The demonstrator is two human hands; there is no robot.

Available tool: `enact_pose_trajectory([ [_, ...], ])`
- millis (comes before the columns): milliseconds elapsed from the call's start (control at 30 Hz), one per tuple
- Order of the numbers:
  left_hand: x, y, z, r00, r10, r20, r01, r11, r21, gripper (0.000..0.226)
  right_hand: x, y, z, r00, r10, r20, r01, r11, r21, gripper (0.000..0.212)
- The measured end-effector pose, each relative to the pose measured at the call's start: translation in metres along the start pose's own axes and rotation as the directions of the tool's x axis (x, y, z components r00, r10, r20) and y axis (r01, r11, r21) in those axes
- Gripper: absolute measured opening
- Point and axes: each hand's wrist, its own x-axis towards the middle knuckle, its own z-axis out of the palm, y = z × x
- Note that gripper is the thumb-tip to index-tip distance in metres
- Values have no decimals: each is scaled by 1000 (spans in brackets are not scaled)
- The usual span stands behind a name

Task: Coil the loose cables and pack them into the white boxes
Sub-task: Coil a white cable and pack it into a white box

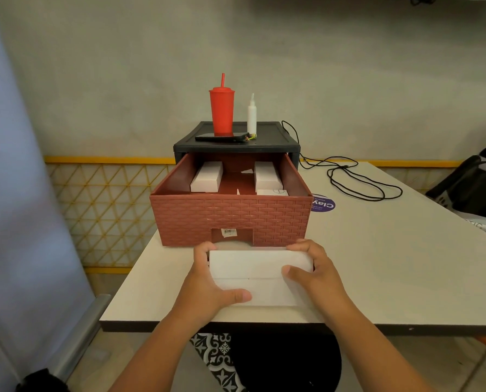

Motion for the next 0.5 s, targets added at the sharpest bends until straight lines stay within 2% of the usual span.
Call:
enact_pose_trajectory([
  [133,-9,6,3,999,14,-35,-12,999,33,79,-5,-6,-14,998,12,68,-11,1000,-26,32],
  [233,-11,13,8,996,55,-74,-49,995,84,71,-11,-6,-25,993,33,113,-26,997,-67,43],
  [367,-10,25,22,987,146,-70,-137,984,116,57,-16,-3,-35,997,60,52,-54,993,-102,56],
  [433,-10,36,33,994,95,-47,-93,994,56,54,-21,-2,-38,997,78,15,-76,990,-115,65],
  [500,-8,49,44,999,-16,-39,15,1000,-10,52,-27,-2,-39,997,74,4,-73,988,-136,64],
])
